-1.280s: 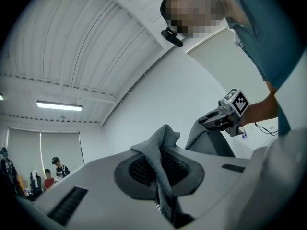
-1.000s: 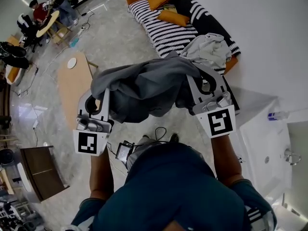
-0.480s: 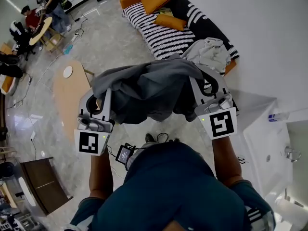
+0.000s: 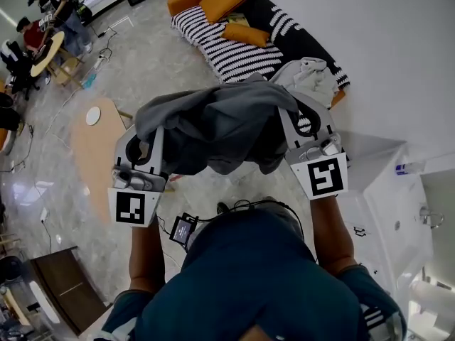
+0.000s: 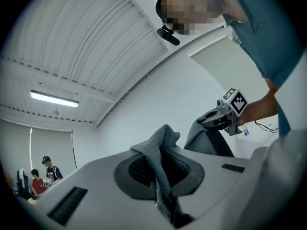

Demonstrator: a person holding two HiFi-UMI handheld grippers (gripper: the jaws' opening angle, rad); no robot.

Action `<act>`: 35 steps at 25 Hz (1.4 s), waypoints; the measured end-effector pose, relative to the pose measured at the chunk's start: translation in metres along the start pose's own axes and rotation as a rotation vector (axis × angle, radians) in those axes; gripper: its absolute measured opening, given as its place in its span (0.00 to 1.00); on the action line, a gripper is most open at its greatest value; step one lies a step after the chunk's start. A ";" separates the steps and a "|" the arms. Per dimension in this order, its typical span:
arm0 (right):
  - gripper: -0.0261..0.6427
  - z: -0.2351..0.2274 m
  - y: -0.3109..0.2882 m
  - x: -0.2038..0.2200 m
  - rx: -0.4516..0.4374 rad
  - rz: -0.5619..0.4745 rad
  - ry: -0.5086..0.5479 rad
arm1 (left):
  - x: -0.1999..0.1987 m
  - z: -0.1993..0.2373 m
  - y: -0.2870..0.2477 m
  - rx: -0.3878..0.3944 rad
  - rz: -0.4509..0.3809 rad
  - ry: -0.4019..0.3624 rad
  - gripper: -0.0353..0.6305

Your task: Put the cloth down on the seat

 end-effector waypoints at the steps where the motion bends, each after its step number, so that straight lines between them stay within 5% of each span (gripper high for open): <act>1: 0.09 0.001 -0.001 0.000 -0.003 -0.001 0.002 | 0.001 0.001 0.000 -0.003 0.001 0.001 0.08; 24: 0.09 -0.114 -0.048 0.069 -0.104 -0.060 -0.050 | 0.010 -0.038 -0.121 -0.094 0.074 -0.025 0.08; 35: 0.09 -0.106 -0.094 0.058 -0.042 -0.033 -0.041 | 0.027 0.019 -0.139 -0.035 0.044 -0.012 0.08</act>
Point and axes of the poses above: the fingertips, and each gripper's own axes: y backward along the fingers, z to its left, x out of its underside, the point moved 7 cm from there along y, backward along the fingers, and after that the axes turned 2 degrees about x, right-handed, at the moved point
